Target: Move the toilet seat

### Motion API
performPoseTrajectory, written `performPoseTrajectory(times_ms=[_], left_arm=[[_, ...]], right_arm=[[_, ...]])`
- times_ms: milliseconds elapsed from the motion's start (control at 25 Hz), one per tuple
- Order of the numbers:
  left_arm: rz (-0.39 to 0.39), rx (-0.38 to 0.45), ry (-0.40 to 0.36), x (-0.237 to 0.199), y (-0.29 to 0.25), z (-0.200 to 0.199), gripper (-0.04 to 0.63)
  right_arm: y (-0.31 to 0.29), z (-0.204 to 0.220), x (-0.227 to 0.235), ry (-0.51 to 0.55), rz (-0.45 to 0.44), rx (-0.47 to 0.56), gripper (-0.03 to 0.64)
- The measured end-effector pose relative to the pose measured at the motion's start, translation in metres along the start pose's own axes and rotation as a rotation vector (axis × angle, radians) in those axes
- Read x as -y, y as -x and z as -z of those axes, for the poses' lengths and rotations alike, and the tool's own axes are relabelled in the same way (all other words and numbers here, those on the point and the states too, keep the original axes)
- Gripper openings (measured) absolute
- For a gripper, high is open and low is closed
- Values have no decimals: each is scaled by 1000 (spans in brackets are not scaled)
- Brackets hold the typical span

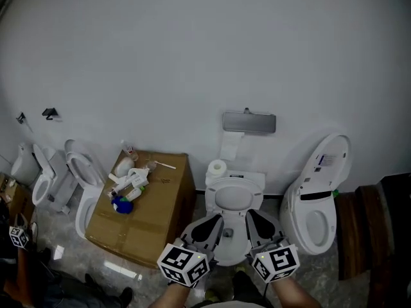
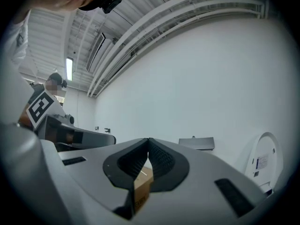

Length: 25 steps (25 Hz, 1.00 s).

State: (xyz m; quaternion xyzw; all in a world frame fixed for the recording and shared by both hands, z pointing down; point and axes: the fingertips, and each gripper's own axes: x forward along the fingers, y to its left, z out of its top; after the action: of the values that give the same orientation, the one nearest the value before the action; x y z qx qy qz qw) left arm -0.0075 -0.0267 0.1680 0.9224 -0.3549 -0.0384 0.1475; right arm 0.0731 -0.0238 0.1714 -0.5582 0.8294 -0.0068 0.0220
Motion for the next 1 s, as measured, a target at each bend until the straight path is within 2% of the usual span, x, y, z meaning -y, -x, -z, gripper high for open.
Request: performPoseTrajectory(times_ms=[200, 480, 1000], left_arm=[[17, 8, -61, 22, 27, -8, 9], [36, 14, -41, 35, 46, -8, 9], [30, 23, -52, 37, 55, -12, 9]], right_arm=[[29, -15, -17, -14, 15, 26, 15], [53, -16, -27, -8, 41, 6, 14], [52, -28, -46, 11, 13, 20, 14]])
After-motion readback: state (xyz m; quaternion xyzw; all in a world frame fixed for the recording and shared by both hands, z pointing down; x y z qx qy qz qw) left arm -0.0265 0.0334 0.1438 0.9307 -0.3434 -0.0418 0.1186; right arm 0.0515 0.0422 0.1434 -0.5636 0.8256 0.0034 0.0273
